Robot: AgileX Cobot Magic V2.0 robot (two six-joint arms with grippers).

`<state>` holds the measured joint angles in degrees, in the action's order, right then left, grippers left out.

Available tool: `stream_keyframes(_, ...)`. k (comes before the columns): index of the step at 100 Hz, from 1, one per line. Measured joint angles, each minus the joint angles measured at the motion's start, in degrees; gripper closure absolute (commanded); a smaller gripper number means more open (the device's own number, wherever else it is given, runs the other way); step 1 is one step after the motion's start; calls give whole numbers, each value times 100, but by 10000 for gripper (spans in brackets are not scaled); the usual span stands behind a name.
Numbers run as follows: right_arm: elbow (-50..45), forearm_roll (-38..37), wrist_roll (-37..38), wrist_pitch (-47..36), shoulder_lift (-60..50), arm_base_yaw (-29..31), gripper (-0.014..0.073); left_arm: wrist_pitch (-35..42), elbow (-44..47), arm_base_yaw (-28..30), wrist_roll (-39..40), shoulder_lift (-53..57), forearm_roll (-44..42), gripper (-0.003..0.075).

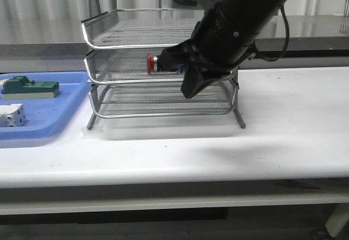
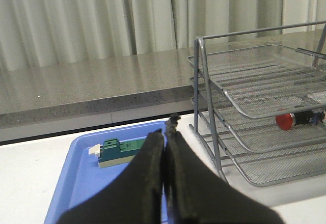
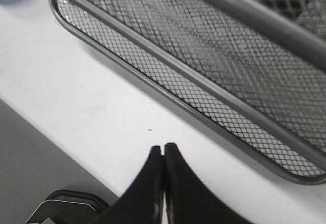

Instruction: Place button on rack with both arms

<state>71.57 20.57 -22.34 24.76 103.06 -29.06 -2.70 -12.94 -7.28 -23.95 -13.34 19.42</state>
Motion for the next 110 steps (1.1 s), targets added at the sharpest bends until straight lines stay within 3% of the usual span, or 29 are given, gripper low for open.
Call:
stream_keyframes(23,-581,-58,10,1,-804,54,650,0,0,0,0,0,0,741)
stream_keyframes(44,-1461,-102,183,-257,-1699,470,650,0,0,0,0,0,0,741)
stream_keyframes(64,-2323,-102,335,-394,-2848,902,650,0,0,0,0,0,0,741)
stream_keyframes(110,-3733,-102,523,-507,-5433,1274,650,0,0,0,0,0,0,741)
